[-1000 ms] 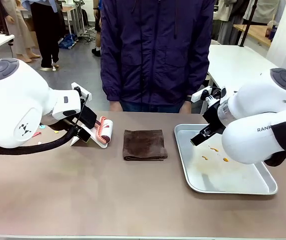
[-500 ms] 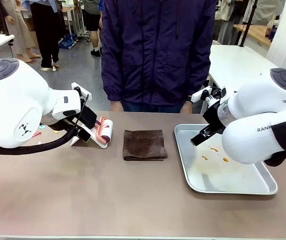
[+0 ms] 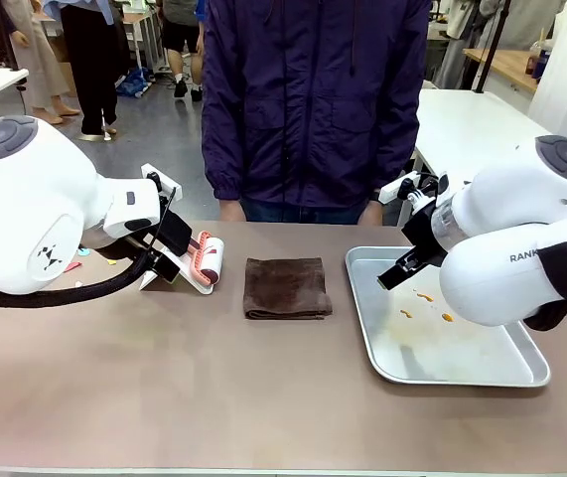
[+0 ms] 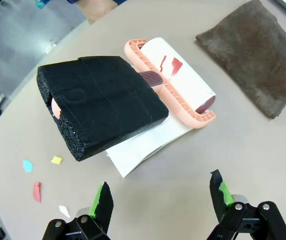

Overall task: Clean the surface of the table.
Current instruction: Hold the Lint Roller with your left hand and the towel with your right hand.

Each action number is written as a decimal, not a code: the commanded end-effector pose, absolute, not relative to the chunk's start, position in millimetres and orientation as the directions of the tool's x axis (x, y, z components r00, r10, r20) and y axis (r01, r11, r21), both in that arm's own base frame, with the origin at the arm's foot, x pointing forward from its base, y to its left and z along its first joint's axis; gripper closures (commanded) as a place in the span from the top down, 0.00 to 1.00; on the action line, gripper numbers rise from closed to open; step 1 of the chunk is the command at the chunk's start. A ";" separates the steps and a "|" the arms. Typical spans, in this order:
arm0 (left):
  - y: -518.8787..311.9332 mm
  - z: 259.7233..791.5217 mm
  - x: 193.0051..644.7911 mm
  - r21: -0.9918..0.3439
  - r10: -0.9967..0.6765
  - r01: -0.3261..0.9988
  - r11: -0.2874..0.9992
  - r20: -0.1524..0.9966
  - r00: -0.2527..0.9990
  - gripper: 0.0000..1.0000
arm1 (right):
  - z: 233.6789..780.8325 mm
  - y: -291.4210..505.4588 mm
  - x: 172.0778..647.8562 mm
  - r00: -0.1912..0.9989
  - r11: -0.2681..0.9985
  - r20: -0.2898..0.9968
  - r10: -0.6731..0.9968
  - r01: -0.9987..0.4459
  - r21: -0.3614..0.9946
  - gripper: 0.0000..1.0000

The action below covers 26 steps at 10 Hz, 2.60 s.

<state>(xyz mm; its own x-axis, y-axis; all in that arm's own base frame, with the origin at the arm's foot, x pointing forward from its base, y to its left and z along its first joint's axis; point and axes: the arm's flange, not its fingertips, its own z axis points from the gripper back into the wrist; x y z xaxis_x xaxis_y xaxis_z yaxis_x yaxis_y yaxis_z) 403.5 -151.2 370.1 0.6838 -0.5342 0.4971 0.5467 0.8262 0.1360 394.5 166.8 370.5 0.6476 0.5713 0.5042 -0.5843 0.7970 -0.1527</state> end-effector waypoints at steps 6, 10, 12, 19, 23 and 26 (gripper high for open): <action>-79.2 442.7 340.9 -0.188 -0.397 0.539 0.821 0.492 0.775 1.00 | 453.1 142.8 353.6 0.871 0.909 0.357 0.339 -0.401 0.115 1.00; 16.4 466.9 310.1 -0.474 -0.218 0.655 0.589 0.687 0.693 1.00 | 500.8 73.6 312.5 0.939 0.776 0.339 0.064 -0.260 0.575 1.00; 74.4 458.2 292.8 -0.569 -0.054 0.629 0.529 0.717 0.695 1.00 | 494.2 17.6 305.6 0.949 0.643 0.283 -0.139 -0.130 0.755 1.00; 186.4 367.2 287.7 -0.845 0.368 0.400 0.354 0.519 0.772 1.00 | 449.7 -129.7 313.8 0.820 0.449 0.235 -0.522 0.030 0.893 1.00; 144.0 374.2 300.7 -0.869 0.452 0.265 0.419 0.452 0.769 1.00 | 462.8 -147.6 321.8 0.810 0.455 0.213 -0.546 0.074 0.887 1.00; 174.9 364.6 309.5 -0.872 0.401 0.345 0.347 0.471 0.786 1.00 | 462.8 -147.6 321.8 0.810 0.455 0.213 -0.546 0.074 0.887 1.00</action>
